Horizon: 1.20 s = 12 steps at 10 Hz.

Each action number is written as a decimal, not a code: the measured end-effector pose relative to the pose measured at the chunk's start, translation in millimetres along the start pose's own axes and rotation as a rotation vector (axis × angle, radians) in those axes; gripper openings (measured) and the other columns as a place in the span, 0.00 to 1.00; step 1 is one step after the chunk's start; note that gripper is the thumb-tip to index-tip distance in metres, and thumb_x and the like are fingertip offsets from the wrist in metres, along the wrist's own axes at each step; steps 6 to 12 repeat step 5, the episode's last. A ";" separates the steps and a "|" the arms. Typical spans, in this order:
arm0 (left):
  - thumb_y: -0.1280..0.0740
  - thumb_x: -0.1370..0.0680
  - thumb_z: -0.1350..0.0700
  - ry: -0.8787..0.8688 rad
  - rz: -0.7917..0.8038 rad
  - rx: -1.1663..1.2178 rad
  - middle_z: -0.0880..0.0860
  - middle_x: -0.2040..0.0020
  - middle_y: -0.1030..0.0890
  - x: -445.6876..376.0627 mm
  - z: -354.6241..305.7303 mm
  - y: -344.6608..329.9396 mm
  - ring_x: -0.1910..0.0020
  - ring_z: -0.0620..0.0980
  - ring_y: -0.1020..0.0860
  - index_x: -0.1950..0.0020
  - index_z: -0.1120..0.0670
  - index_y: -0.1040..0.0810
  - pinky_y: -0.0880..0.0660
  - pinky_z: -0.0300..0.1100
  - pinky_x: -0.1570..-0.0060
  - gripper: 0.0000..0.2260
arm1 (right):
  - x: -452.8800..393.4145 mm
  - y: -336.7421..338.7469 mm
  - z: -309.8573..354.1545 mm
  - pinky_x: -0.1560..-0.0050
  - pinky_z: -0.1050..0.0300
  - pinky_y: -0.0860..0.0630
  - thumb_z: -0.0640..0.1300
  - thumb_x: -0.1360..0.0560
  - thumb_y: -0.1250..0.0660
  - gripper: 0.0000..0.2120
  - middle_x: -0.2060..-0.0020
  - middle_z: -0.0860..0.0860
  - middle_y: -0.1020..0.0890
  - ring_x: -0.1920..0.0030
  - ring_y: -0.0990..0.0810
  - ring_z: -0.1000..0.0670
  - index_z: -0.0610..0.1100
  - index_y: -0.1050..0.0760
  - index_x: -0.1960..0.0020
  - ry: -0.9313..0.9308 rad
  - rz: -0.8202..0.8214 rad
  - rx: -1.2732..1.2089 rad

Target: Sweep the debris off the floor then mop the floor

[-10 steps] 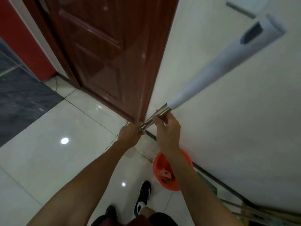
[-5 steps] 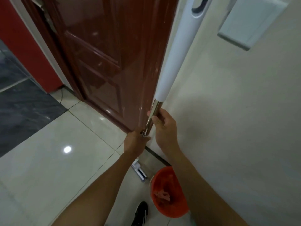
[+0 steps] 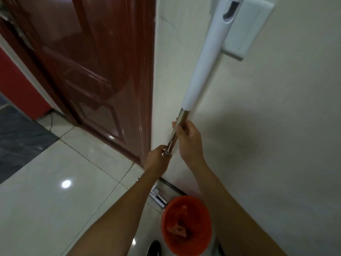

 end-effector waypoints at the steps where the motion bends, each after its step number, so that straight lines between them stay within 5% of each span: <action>1: 0.32 0.19 0.50 -0.046 0.042 -0.008 0.51 0.38 0.18 -1.1 -10.1 -7.7 0.47 0.50 0.18 0.29 0.47 0.24 0.18 0.49 0.47 0.18 | -10.9 15.7 -5.2 0.61 0.68 0.27 0.51 0.18 0.37 0.06 0.63 0.50 0.22 0.63 0.24 0.59 0.49 0.24 0.50 0.006 -0.035 0.069; 2: 0.33 0.19 0.49 -0.046 0.060 -0.032 0.51 0.36 0.19 1.3 -16.4 -7.6 0.41 0.51 0.20 0.29 0.47 0.24 0.21 0.49 0.40 0.18 | -18.8 26.3 -7.8 0.67 0.69 0.31 0.51 0.19 0.39 0.09 0.66 0.54 0.26 0.67 0.27 0.59 0.46 0.26 0.52 -0.017 -0.052 0.139; 3: 0.34 0.19 0.48 -0.067 0.078 -0.101 0.49 0.37 0.18 5.7 -18.9 -4.2 0.42 0.49 0.20 0.30 0.46 0.23 0.21 0.47 0.41 0.17 | -22.3 35.8 -8.2 0.63 0.66 0.31 0.48 0.20 0.38 0.06 0.60 0.54 0.20 0.61 0.23 0.58 0.47 0.25 0.48 -0.044 -0.076 0.160; 5: 0.35 0.18 0.47 -0.114 0.051 -0.246 0.52 0.35 0.18 46.5 -21.5 36.5 0.38 0.54 0.20 0.28 0.48 0.25 0.23 0.48 0.39 0.19 | 2.0 52.0 -21.0 0.40 0.59 0.30 0.49 0.18 0.38 0.19 0.36 0.48 0.21 0.36 0.23 0.48 0.44 0.27 0.30 -0.153 -0.081 0.277; 12: 0.35 0.18 0.47 -0.114 0.051 -0.246 0.52 0.35 0.18 46.5 -21.5 36.5 0.38 0.54 0.20 0.28 0.48 0.25 0.23 0.48 0.39 0.19 | 2.0 52.0 -21.0 0.40 0.59 0.30 0.49 0.18 0.38 0.19 0.36 0.48 0.21 0.36 0.23 0.48 0.44 0.27 0.30 -0.153 -0.081 0.277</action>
Point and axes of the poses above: each hand's wrist, its own x-axis away from the middle knuckle, its own y-axis out of the back of the hand, z = x × y, the point moved 9 cm from there along -x, towards the middle knuckle
